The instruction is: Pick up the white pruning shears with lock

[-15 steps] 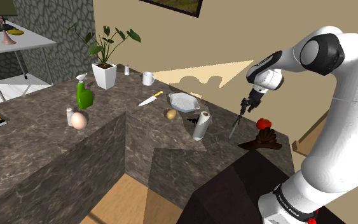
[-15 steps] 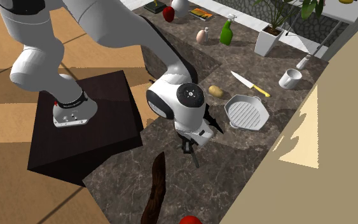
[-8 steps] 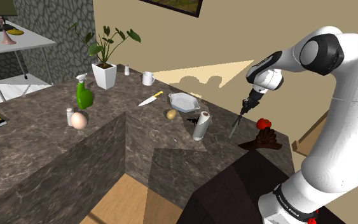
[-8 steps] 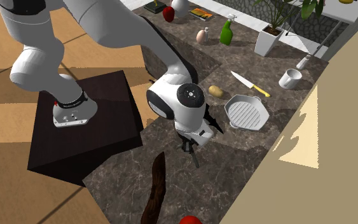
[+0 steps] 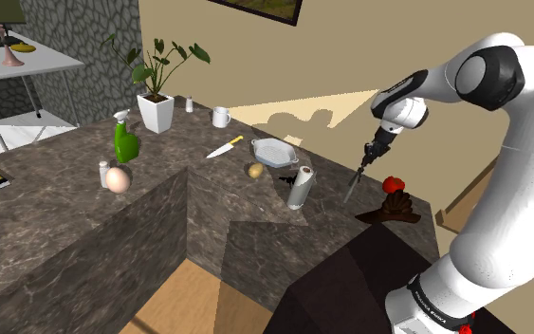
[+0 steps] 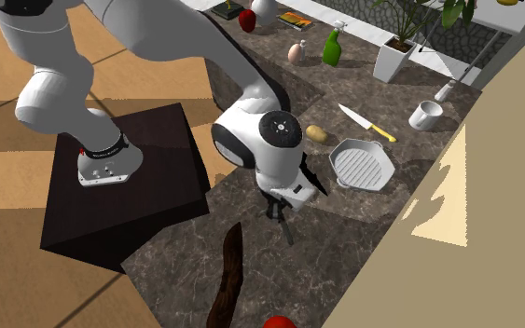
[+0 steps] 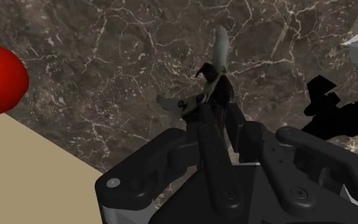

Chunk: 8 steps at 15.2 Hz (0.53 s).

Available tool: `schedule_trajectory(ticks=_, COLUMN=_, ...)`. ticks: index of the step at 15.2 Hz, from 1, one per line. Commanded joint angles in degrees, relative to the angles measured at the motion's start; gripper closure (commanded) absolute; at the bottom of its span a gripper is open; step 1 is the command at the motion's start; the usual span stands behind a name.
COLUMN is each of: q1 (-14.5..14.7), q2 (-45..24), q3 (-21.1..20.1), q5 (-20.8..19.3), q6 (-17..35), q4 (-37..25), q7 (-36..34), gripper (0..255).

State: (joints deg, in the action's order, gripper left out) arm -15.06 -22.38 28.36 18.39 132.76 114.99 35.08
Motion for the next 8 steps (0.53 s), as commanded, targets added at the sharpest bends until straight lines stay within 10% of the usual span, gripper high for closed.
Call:
schedule_trajectory(ticks=1, q1=0.34, q2=1.09, q3=0.44, q5=-0.82, q6=-1.16, q4=-0.21, q7=-0.6, gripper=255)
schedule_trajectory(ticks=8, q1=1.28, q2=4.54, q3=1.7, q5=-3.49, q6=-5.32, q4=-1.46, q7=-2.5, gripper=255)
